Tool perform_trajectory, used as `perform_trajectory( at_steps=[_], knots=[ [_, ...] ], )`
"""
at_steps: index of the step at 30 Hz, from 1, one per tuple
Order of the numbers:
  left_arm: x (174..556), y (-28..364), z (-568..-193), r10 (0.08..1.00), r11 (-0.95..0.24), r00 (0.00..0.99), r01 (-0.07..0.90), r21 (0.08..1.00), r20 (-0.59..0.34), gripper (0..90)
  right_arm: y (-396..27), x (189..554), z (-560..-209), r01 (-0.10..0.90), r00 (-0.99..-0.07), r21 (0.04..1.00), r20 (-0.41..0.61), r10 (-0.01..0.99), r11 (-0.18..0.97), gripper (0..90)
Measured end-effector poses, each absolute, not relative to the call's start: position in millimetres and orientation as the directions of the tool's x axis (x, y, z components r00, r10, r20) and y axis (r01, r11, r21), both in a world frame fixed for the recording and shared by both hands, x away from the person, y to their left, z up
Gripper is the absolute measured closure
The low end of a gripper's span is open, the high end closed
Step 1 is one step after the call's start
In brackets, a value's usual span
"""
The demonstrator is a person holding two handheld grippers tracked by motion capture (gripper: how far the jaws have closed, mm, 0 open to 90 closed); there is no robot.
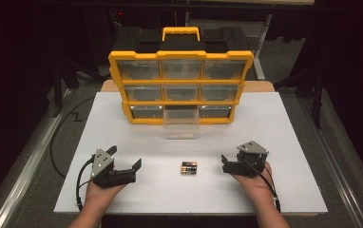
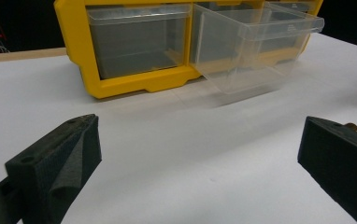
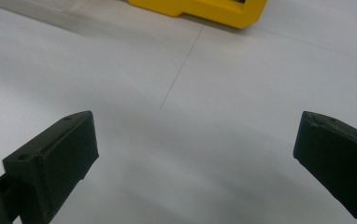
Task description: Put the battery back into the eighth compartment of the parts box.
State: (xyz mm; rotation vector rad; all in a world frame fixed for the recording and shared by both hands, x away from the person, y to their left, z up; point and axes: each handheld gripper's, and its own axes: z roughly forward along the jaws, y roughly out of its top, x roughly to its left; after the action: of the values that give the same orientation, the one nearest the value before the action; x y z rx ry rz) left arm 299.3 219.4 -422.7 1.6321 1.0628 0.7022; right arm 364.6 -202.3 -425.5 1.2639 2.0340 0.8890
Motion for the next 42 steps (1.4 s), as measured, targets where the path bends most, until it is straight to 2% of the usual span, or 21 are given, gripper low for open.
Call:
perform_trajectory(
  at_steps=[20, 38, 42],
  knots=[
    [299.9, 215.1, -421.9, 0.892, -0.101, 0.451, 0.279, 0.955, -0.038, 0.4, -209.6, 368.5, -419.8, 0.599, -0.39, 0.735, -0.081, 0.917, 0.319, 0.9],
    [299.8, 212.2, -421.7, 0.89, -0.112, 0.456, 0.267, 0.957, -0.024, 0.4, -197.0, 369.4, -410.5, 0.675, -0.463, 0.592, -0.125, 0.878, 0.44, 0.9],
    [299.8, 212.3, -421.4, 0.889, -0.111, 0.457, 0.262, 0.959, -0.022, 0.4, -197.8, 370.3, -410.3, 0.699, -0.464, 0.566, -0.107, 0.879, 0.438, 0.8]
  ],
)
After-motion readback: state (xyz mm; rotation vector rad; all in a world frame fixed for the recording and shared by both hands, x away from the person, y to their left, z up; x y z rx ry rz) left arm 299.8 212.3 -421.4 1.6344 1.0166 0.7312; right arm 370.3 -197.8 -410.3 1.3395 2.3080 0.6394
